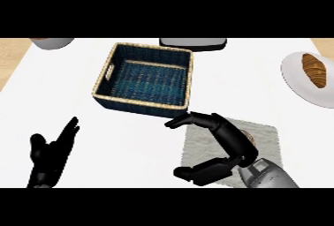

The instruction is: Pick the cupcake from the placemat and place it in the basket

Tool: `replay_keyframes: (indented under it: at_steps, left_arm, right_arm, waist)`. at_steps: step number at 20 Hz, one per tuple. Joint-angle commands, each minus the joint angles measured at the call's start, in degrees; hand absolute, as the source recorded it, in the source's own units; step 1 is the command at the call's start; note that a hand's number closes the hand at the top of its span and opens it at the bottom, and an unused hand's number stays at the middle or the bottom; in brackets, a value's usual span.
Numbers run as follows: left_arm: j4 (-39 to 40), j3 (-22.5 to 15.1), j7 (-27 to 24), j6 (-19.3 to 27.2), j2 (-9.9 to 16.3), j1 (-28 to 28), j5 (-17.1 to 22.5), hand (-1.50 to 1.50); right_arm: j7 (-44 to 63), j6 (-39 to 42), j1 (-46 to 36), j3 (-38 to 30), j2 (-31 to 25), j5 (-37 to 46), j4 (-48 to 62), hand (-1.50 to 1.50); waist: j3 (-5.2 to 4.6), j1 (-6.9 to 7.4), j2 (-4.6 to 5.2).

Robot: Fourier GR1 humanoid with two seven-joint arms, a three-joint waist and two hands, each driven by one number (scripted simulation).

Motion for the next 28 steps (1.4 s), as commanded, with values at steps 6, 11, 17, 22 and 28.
replay_keyframes:
  at_steps: [6, 11, 17, 22, 28]
  left_arm:
    - [3.44, 0.92, 3.22, -0.05, -0.19, 2.47, 1.44, 0.00]
    - [2.09, -0.04, 2.19, -1.04, 0.20, 4.86, 0.55, 0.00]
    - [1.70, 0.16, 2.91, -0.60, -0.63, 4.17, 0.33, 0.00]
    - [4.47, 2.01, 0.73, -3.23, -0.08, 3.98, 1.38, 0.00]
    - [4.90, 1.17, 0.75, -3.16, -1.88, 2.75, -0.37, 0.00]
  right_arm:
    - [20.98, -1.16, -10.42, -3.52, -17.33, 19.52, -9.42, -1.50]
    - [29.77, 13.71, -18.15, -11.32, -29.76, 12.24, -14.77, -1.50]
    - [34.75, 31.46, -21.95, -16.29, -41.15, -2.10, -14.72, -1.50]
    - [38.28, 42.36, -22.94, -17.62, -48.27, -11.64, -14.71, -1.50]
    - [41.25, 47.19, -23.88, -22.42, -52.02, -18.66, -13.78, -1.50]
  waist:
    - [-0.94, -2.42, -0.33]
    - [-0.83, -1.60, -0.15]
    - [-0.80, -1.30, 0.21]
    - [-0.77, -1.40, 0.25]
    - [-0.66, -0.51, 0.45]
